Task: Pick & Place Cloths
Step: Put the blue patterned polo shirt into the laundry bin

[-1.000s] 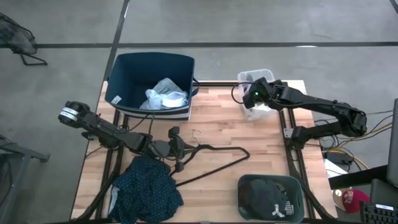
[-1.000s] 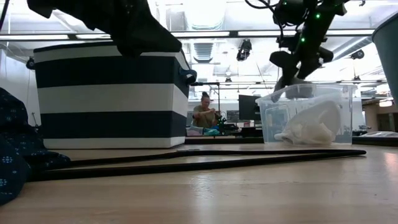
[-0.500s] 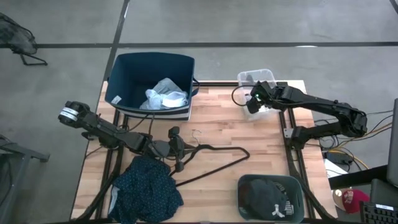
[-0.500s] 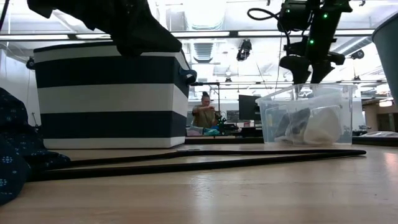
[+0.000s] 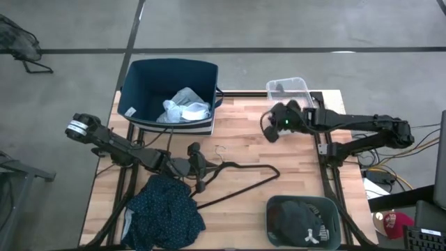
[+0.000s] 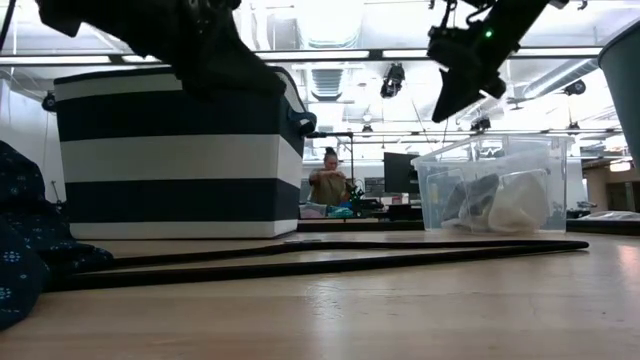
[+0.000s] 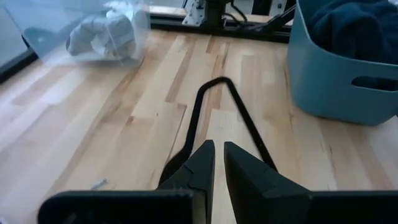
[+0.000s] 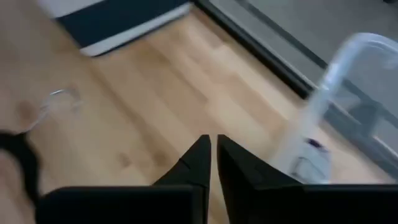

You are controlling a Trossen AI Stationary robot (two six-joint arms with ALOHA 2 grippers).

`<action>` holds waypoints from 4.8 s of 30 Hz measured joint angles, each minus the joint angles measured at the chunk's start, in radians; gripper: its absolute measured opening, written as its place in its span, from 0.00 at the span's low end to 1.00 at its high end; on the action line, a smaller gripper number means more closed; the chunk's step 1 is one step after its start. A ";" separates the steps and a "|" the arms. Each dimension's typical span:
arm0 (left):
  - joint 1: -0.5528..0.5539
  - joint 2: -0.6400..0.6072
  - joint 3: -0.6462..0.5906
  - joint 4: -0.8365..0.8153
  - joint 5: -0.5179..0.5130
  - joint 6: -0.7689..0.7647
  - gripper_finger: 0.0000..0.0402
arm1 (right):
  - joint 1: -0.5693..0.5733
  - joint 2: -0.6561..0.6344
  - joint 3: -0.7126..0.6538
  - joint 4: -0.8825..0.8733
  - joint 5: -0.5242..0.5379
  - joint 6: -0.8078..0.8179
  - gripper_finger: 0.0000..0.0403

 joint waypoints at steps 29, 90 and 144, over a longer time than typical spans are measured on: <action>0.001 0.000 -0.039 0.008 0.017 -0.058 0.10 | 0.392 -0.843 -0.659 0.421 -0.031 -0.168 0.02; -0.502 0.030 -0.010 -0.569 0.398 -0.994 0.90 | 0.392 -1.120 -0.814 0.391 -0.095 -0.244 0.02; -0.359 -0.472 0.451 -0.982 -0.498 -0.035 0.05 | 0.392 -1.119 -0.814 0.391 -0.095 -0.244 0.02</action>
